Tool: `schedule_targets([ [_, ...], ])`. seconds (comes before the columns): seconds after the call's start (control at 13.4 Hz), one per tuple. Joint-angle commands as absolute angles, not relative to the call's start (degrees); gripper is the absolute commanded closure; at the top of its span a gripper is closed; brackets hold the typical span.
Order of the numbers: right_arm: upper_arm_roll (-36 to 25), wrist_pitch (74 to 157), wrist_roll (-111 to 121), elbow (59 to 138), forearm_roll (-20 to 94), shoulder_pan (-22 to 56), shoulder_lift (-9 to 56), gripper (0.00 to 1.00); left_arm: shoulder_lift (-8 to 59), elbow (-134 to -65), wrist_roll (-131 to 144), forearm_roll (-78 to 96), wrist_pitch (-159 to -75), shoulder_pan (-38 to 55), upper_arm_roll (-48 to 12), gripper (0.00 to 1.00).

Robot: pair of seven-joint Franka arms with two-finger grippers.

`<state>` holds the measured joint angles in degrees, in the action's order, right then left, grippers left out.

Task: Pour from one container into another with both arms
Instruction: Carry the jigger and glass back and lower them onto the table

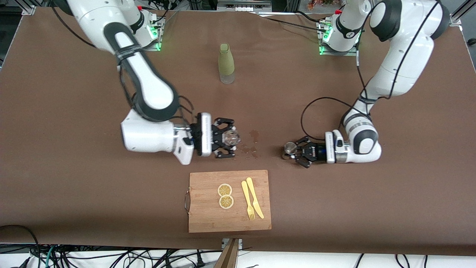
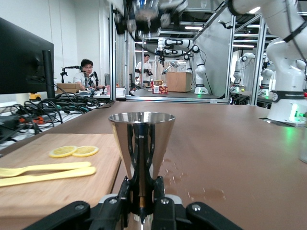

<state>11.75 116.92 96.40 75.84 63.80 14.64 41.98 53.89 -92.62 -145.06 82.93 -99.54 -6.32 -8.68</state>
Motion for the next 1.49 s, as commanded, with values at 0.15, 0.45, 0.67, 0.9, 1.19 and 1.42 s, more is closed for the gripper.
schedule_targets([
  [0.15,12.2,108.0,111.7,87.3,65.6,2.0,38.8,1.0,52.0,-94.1,-149.2,76.1,-86.2,-14.7,-2.0,1.0],
  [0.45,12.0,98.9,127.4,94.9,64.8,-10.1,41.7,1.0,52.4,-93.5,-152.5,69.5,-79.8,-20.6,2.3,1.0],
  [0.67,10.7,97.6,132.9,98.0,62.1,-16.1,43.6,1.0,52.9,-93.4,-155.5,68.2,-76.6,-23.5,4.7,1.0],
  [0.9,6.6,97.4,139.0,97.9,60.2,-17.7,46.8,1.0,54.5,-93.3,-159.5,67.9,-75.2,-24.5,6.8,1.0],
  [1.19,5.7,97.6,143.9,97.5,60.2,-18.6,50.4,1.0,57.0,-92.8,-162.4,64.6,-74.7,-24.9,7.3,1.0],
  [1.42,5.4,97.4,144.3,97.3,59.7,-19.0,51.8,1.0,58.2,-92.7,-163.2,64.5,-74.8,-24.8,7.4,1.0],
])
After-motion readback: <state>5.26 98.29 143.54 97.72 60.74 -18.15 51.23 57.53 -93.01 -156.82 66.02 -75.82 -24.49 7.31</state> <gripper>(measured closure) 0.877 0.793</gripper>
